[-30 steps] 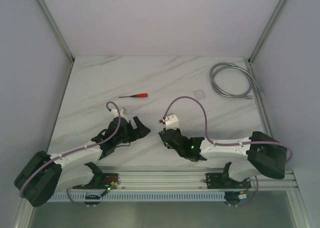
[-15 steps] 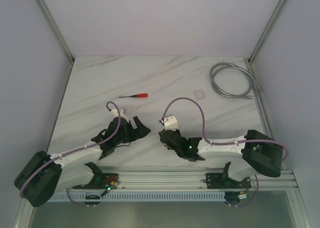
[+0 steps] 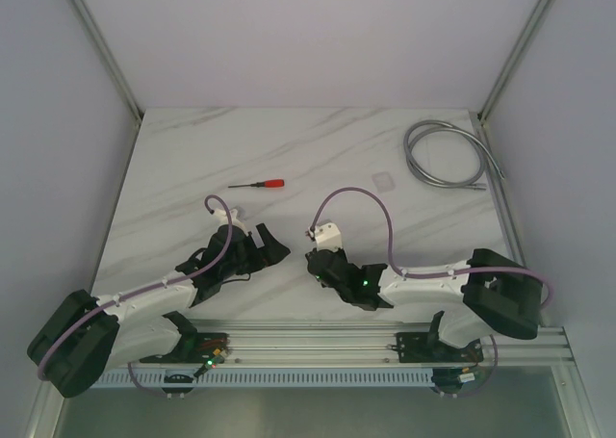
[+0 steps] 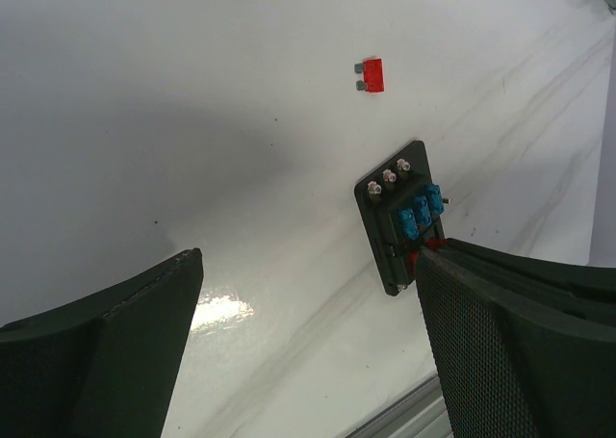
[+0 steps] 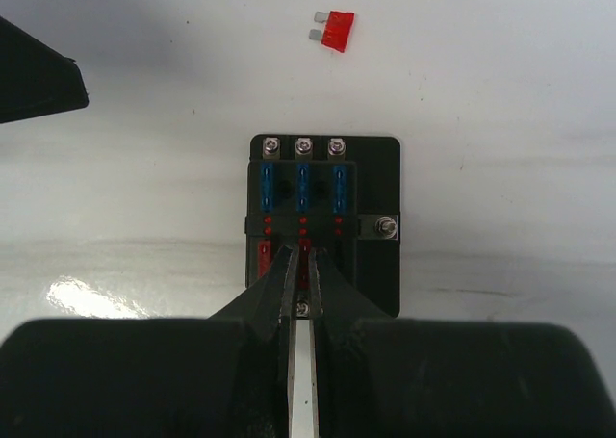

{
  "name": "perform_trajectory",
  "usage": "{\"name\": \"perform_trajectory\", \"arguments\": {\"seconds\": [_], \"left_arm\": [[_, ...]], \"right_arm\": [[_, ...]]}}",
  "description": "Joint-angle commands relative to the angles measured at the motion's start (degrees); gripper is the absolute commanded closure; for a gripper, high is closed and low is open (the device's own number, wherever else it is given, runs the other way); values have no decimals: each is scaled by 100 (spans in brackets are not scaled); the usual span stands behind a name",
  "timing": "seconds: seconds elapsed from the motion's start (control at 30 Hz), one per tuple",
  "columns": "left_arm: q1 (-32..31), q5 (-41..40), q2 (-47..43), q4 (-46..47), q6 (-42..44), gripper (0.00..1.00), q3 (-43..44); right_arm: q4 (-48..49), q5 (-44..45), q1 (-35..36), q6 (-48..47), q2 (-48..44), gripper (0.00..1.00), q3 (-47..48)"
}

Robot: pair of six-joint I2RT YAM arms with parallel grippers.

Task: Snap on the fuse box
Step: Install the fuse at the fuse box base.

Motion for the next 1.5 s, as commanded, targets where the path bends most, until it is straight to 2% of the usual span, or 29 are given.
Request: {"name": "perform_trajectory", "arguments": {"seconds": [0.0,0.27,0.5,0.9,1.1,1.47], "left_arm": [[19,66,-24,-51,-30,0,86],[19,71,1,-53,-31,0,103],[23,75,7,-46,-28,0,109],[23,113,-15,-53,-30,0,94],[18,115,-42,-46,-33,0,75],[23,209,-17,5,-60,0,65]], "right_arm": [[176,255,45,-64,99,94,99],[110,255,46,-39,270,90,139],[-19,178,46,-16,118,76,184],[-78,-19,46,-24,-21,65,256],[-369,130,42,44,-126,65,354],[-1307,50,-55,489,133,72,906]]}}
